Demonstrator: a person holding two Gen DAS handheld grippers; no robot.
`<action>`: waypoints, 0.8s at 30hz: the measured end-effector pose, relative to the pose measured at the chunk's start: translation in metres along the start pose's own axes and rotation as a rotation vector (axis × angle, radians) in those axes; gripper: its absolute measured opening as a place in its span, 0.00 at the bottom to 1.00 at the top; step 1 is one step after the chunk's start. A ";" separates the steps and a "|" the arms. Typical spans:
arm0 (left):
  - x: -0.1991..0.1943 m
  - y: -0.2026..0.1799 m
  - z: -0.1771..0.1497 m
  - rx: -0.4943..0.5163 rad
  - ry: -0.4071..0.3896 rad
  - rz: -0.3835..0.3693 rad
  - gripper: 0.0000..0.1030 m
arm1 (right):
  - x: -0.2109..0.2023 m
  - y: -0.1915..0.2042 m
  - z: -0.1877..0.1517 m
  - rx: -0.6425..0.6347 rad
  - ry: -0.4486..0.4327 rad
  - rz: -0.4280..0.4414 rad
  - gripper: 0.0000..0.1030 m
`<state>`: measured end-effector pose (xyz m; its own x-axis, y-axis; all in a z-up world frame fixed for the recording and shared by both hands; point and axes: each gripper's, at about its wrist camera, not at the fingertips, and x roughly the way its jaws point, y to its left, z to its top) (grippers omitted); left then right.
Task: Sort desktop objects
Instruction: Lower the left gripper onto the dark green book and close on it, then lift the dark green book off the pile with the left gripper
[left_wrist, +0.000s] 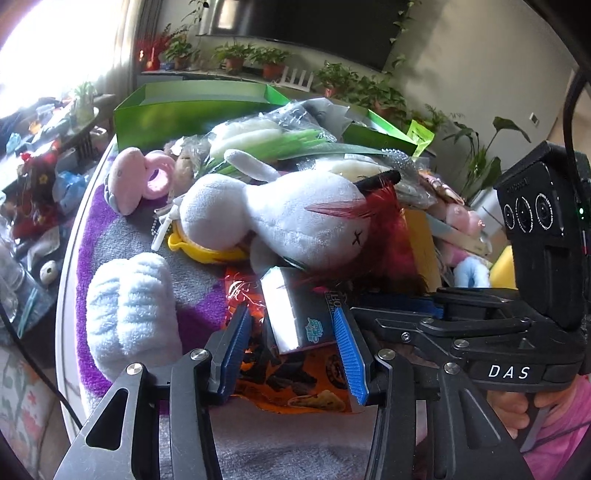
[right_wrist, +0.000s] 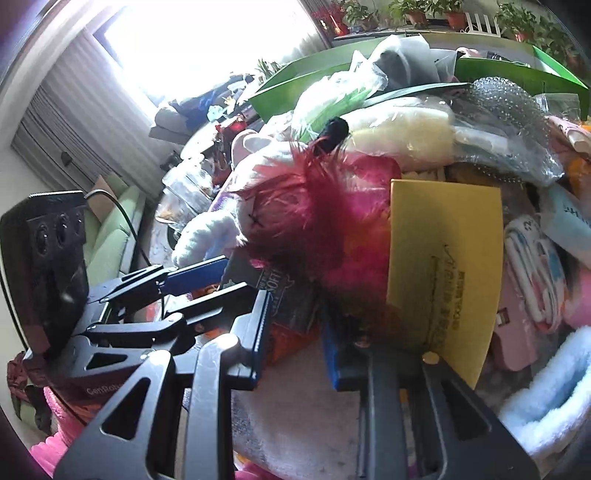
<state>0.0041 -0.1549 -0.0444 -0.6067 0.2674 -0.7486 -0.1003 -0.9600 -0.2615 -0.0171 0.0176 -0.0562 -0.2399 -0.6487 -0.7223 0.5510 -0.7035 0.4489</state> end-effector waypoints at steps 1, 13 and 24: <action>-0.001 0.000 -0.001 0.000 0.002 0.002 0.46 | 0.001 0.000 0.000 0.007 0.008 -0.008 0.25; -0.002 -0.009 0.000 0.055 -0.013 0.053 0.33 | 0.013 -0.003 0.013 0.043 0.036 0.034 0.22; -0.027 -0.018 -0.013 0.062 -0.061 0.091 0.32 | 0.003 0.012 -0.005 -0.038 0.027 0.070 0.21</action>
<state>0.0326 -0.1436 -0.0271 -0.6623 0.1752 -0.7285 -0.0901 -0.9839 -0.1546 -0.0073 0.0087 -0.0550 -0.1782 -0.6874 -0.7040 0.5957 -0.6449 0.4789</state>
